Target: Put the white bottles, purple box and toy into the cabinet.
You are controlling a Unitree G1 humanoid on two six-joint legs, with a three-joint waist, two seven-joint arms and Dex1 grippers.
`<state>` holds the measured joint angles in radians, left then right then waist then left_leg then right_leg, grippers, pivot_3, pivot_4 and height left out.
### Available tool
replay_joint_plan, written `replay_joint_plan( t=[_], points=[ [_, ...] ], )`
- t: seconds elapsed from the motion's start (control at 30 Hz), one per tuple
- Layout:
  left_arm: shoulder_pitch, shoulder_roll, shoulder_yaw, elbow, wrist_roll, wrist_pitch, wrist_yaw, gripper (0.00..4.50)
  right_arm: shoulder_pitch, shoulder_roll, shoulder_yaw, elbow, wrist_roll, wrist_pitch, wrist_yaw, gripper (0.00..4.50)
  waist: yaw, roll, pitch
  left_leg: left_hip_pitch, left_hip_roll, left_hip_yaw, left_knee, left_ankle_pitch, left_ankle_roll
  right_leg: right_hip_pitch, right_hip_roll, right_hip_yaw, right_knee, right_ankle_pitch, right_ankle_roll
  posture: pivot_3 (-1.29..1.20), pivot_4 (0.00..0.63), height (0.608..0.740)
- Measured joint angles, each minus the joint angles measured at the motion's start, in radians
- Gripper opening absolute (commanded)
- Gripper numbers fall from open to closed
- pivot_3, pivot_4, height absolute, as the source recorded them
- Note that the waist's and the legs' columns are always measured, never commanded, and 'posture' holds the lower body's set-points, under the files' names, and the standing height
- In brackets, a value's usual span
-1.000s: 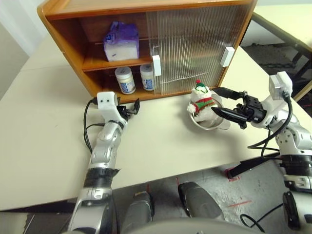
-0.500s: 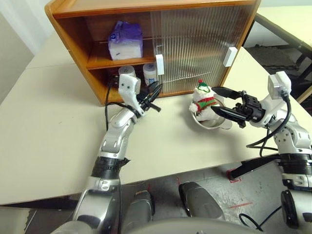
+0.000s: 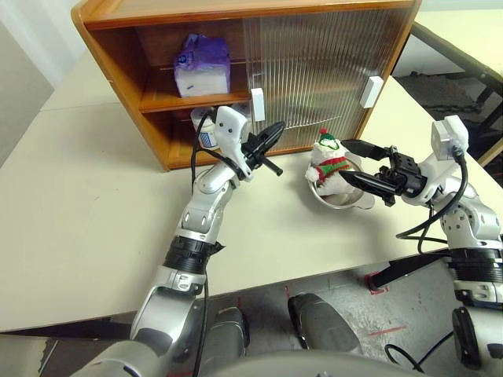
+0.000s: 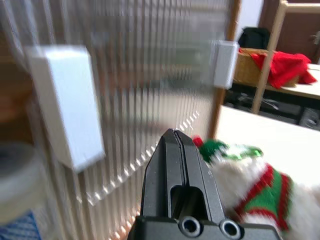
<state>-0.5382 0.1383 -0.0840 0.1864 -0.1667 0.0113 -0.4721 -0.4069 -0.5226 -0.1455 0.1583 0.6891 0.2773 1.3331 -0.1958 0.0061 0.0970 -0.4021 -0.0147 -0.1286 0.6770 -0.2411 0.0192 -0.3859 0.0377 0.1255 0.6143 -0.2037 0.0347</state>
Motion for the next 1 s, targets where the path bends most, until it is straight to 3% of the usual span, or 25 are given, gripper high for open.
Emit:
replay_joint_plan(
  t=[1.0],
  points=[
    [-0.025,0.04,0.059,0.055,0.031,-0.032,0.151,0.03,0.0,0.001,0.001,0.002,-0.008,-0.008,0.0,4.5,-0.02,0.0,0.0,0.004,-0.003,0.005,0.001,0.001,0.0,0.0,0.001,-0.001,0.001,0.004,-0.002,-0.29,0.078,0.74]
  ],
)
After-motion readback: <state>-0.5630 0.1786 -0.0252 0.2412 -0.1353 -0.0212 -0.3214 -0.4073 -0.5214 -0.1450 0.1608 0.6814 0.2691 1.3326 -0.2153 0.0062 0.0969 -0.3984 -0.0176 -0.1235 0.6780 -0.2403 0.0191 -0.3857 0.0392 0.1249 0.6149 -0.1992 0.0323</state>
